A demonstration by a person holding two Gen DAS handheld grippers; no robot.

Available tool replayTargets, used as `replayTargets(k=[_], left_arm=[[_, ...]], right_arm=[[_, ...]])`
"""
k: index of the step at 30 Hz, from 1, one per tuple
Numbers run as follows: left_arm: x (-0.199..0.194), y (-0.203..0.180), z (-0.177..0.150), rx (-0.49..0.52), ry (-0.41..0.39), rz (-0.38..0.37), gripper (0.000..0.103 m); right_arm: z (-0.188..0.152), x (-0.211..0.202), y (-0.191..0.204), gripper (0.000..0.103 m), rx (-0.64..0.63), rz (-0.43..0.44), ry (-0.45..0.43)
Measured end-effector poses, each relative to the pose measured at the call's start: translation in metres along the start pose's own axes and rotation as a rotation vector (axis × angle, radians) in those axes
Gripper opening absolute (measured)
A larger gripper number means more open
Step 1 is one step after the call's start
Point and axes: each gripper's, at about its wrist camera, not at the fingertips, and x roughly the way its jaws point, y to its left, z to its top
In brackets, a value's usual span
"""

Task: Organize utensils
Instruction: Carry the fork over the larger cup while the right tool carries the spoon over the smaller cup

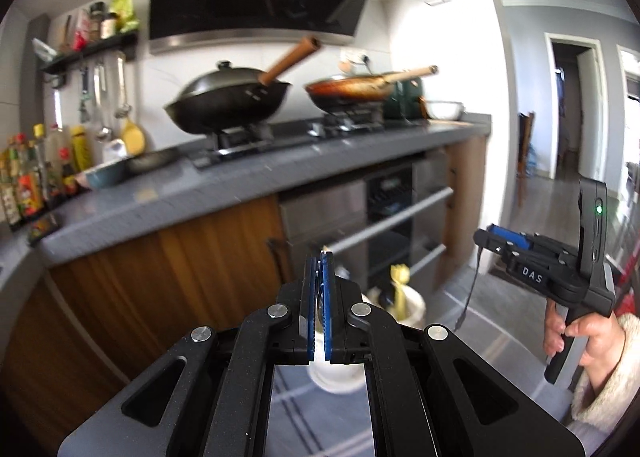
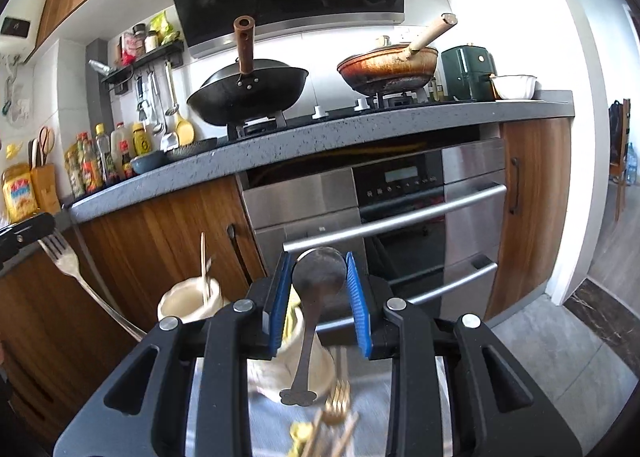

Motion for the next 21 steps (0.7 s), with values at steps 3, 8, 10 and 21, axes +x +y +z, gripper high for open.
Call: replayTargets(k=[3, 8, 10, 21], left_arm=[[0.009, 0.016, 0.014, -0.004, -0.01, 0.041, 0.003], [0.033, 0.031, 0.023, 0.009, -0.007, 0.113, 0.003], [0.042, 0.032, 0.021, 0.021, 0.001, 0.12, 0.003], [0.103, 0.013, -0.023, 0.084, 0.11, 0.115, 0.003]], right_arm=[[0.012, 0.013, 0.009, 0.028, -0.02, -0.01, -0.028], [0.021, 0.032, 0.021, 0.028, -0.042, -0.011, -0.072], [0.019, 0.043, 0.026, 0.028, -0.051, -0.01, -0.081], [-0.019, 0.082, 0.046, 0.028, -0.157, 0.006, -0.003]])
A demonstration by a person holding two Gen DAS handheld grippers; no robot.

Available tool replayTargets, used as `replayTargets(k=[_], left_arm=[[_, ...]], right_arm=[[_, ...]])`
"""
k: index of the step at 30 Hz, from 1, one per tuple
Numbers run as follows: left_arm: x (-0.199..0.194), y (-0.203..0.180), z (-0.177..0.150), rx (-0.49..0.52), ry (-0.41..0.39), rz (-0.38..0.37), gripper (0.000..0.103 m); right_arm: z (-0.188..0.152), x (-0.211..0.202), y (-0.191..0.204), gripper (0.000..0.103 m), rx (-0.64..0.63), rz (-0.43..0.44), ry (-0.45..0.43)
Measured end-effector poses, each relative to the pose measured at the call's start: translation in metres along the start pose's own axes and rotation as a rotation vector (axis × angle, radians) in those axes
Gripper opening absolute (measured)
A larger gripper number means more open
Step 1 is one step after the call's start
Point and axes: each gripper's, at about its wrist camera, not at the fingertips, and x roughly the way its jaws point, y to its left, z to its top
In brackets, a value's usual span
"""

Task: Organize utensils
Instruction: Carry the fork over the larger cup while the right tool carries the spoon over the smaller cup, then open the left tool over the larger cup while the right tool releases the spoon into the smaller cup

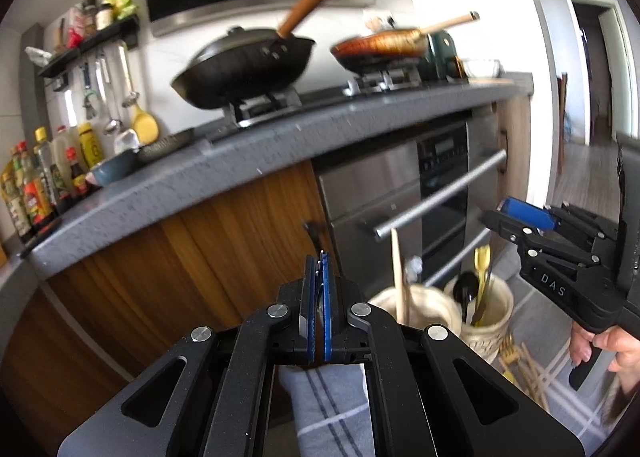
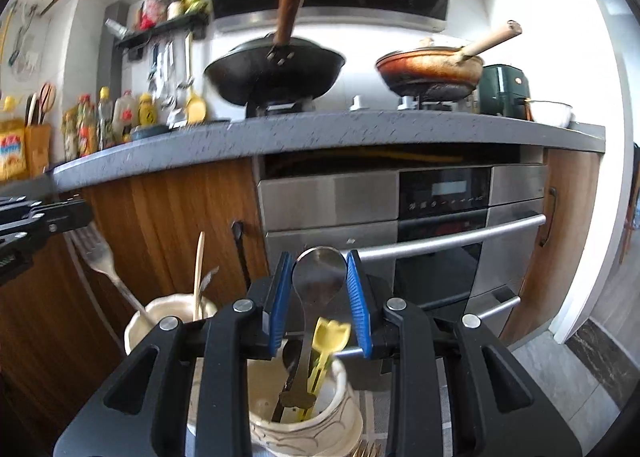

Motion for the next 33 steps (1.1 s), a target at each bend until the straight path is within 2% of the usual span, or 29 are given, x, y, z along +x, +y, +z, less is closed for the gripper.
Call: replayTargets(k=[6, 12, 18, 22, 27, 28, 30, 32, 33], left_arm=[[0.02, -0.009, -0.012, 0.001, 0.053, -0.035, 0.004], [0.027, -0.008, -0.018, -0.035, 0.065, -0.062, 0.004], [0.034, -0.013, -0.02, -0.034, 0.078, -0.065, 0.004], [0.037, -0.014, -0.022, -0.032, 0.082, -0.053, 0.015], [0.037, -0.013, -0.023, -0.04, 0.082, -0.055, 0.016], [0.037, -0.013, -0.023, -0.042, 0.081, -0.051, 0.016], [0.036, -0.011, -0.023, -0.051, 0.077, -0.051, 0.019], [0.035, -0.009, -0.023, -0.059, 0.076, -0.054, 0.02], [0.035, -0.009, -0.023, -0.062, 0.076, -0.052, 0.022]], right_arm=[[-0.017, 0.013, 0.015, 0.028, -0.071, 0.025, 0.113], [-0.029, 0.022, 0.012, 0.028, -0.075, 0.019, 0.167], [-0.029, 0.021, 0.0, 0.028, -0.033, 0.033, 0.17], [-0.029, 0.019, -0.008, 0.028, -0.012, 0.038, 0.171], [-0.028, 0.017, -0.013, 0.029, 0.004, 0.045, 0.163], [-0.027, 0.017, -0.014, 0.03, 0.004, 0.041, 0.161], [-0.026, 0.015, -0.016, 0.043, 0.012, 0.044, 0.156], [-0.025, 0.013, -0.016, 0.045, 0.016, 0.054, 0.151], [-0.024, 0.012, -0.017, 0.05, 0.016, 0.055, 0.149]])
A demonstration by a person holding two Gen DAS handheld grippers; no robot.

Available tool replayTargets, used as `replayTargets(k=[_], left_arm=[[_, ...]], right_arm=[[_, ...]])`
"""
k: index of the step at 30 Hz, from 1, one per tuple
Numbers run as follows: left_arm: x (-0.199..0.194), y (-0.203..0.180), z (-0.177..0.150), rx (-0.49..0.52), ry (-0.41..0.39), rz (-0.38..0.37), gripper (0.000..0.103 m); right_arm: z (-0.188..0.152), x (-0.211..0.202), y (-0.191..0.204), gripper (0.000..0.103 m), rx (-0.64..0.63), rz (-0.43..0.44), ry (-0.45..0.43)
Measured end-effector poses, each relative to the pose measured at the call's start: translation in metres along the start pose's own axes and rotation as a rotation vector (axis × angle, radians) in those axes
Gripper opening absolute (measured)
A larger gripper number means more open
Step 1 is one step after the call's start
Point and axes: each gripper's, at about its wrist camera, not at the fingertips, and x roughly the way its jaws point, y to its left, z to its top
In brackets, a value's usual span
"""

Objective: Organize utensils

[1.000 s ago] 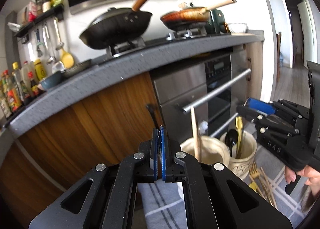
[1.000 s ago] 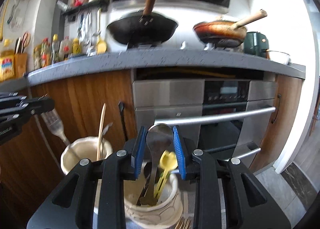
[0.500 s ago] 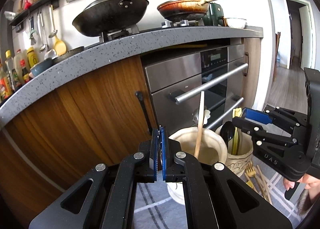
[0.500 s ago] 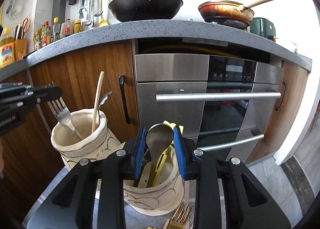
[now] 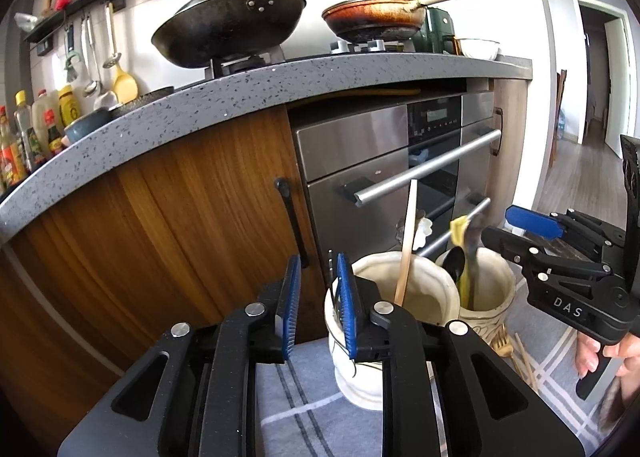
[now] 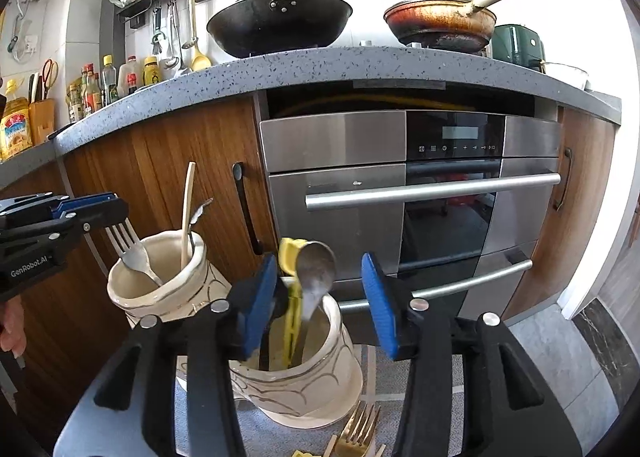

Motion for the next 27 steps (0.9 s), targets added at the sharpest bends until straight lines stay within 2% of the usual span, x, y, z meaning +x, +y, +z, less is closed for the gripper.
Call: replayTargets(k=[3, 4, 6, 8, 10, 12, 14, 16, 20, 27], left_arm=[[-0.003, 0.003, 0.0, -0.015, -0.009, 0.001, 0.032], [-0.005, 0.004, 0.0, -0.022, -0.015, -0.002, 0.039], [-0.012, 0.008, -0.001, -0.051, -0.033, -0.007, 0.05], [-0.02, 0.011, -0.002, -0.076, -0.045, -0.02, 0.056], [-0.03, 0.013, -0.005, -0.096, -0.057, -0.025, 0.07], [-0.039, 0.012, -0.008, -0.11, -0.066, -0.021, 0.08], [-0.052, 0.009, -0.012, -0.122, -0.076, -0.022, 0.083], [-0.063, 0.006, -0.016, -0.137, -0.081, -0.028, 0.092], [-0.089, -0.001, -0.026, -0.2, -0.081, -0.044, 0.095], [-0.106, -0.022, -0.066, -0.317, -0.039, -0.077, 0.097]], right_arm=[[0.001, -0.005, 0.0, 0.057, 0.005, 0.008, -0.012], [0.002, -0.007, 0.0, 0.058, 0.006, 0.009, -0.013], [0.002, -0.012, -0.001, 0.066, 0.011, 0.005, -0.013], [0.002, -0.019, -0.003, 0.07, 0.024, 0.006, -0.008], [0.002, -0.027, -0.005, 0.076, 0.042, 0.001, -0.001], [0.0, -0.04, -0.009, 0.086, 0.079, -0.001, 0.004], [-0.002, -0.052, -0.014, 0.089, 0.114, -0.006, 0.022], [-0.003, -0.065, -0.016, 0.09, 0.129, -0.044, 0.048], [-0.009, -0.089, -0.019, 0.094, 0.152, -0.095, 0.079], [-0.049, -0.112, -0.028, 0.095, 0.242, -0.098, 0.141]])
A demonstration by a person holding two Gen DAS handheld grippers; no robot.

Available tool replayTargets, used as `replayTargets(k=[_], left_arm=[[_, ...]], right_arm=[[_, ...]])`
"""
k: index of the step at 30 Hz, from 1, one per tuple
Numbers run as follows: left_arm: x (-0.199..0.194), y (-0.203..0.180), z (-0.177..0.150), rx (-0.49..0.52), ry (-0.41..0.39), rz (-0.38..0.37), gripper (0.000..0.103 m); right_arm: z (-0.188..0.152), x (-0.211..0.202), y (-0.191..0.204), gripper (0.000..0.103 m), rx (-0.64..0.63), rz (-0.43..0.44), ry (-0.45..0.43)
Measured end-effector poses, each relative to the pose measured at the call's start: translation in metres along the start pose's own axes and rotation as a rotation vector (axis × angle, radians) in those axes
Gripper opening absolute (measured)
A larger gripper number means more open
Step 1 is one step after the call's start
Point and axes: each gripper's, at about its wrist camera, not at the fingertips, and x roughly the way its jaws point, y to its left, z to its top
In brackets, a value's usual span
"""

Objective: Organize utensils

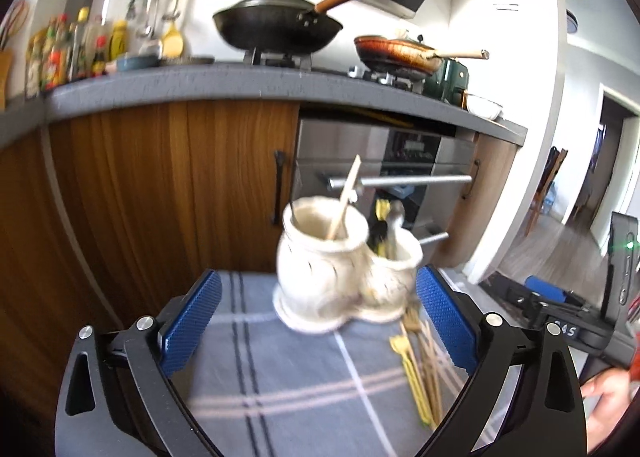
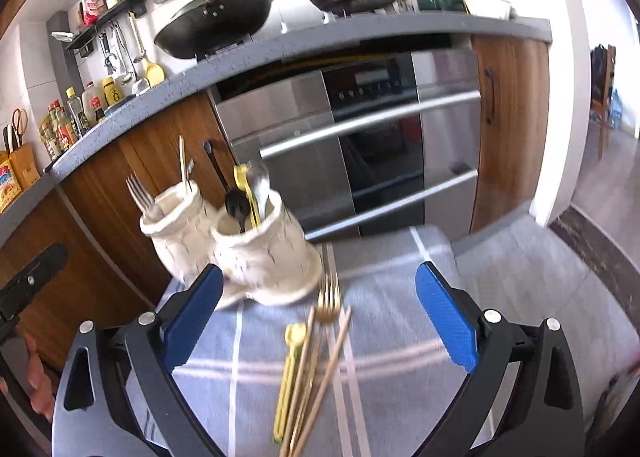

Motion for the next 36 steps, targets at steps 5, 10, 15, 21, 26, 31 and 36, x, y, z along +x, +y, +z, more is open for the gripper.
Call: replayTargets(k=[5, 10, 15, 21, 26, 31, 36], left_arm=[[0.028, -0.017, -0.034, 0.032, 0.099, -0.006, 0.097], [0.057, -0.03, -0.058, 0.056, 0.161, -0.031, 0.097], [0.083, -0.05, -0.074, 0.11, 0.222, -0.063, 0.097], [0.107, -0.075, -0.086, 0.169, 0.265, -0.112, 0.095], [0.121, -0.095, -0.094, 0.221, 0.289, -0.141, 0.087], [0.137, -0.105, -0.098, 0.22, 0.326, -0.171, 0.064], [0.15, -0.119, -0.101, 0.248, 0.356, -0.205, 0.026]], right_arm=[[-0.024, 0.007, -0.023, 0.095, 0.005, -0.061, 0.021], [-0.032, 0.022, -0.048, 0.093, 0.049, -0.056, 0.074], [-0.034, 0.033, -0.06, 0.08, 0.057, -0.048, 0.102], [-0.033, 0.036, -0.068, 0.068, 0.069, -0.04, 0.099], [-0.033, 0.04, -0.075, 0.056, 0.067, -0.04, 0.109], [-0.034, 0.04, -0.082, 0.052, 0.068, -0.049, 0.101], [-0.036, 0.043, -0.09, 0.052, 0.078, -0.047, 0.115]])
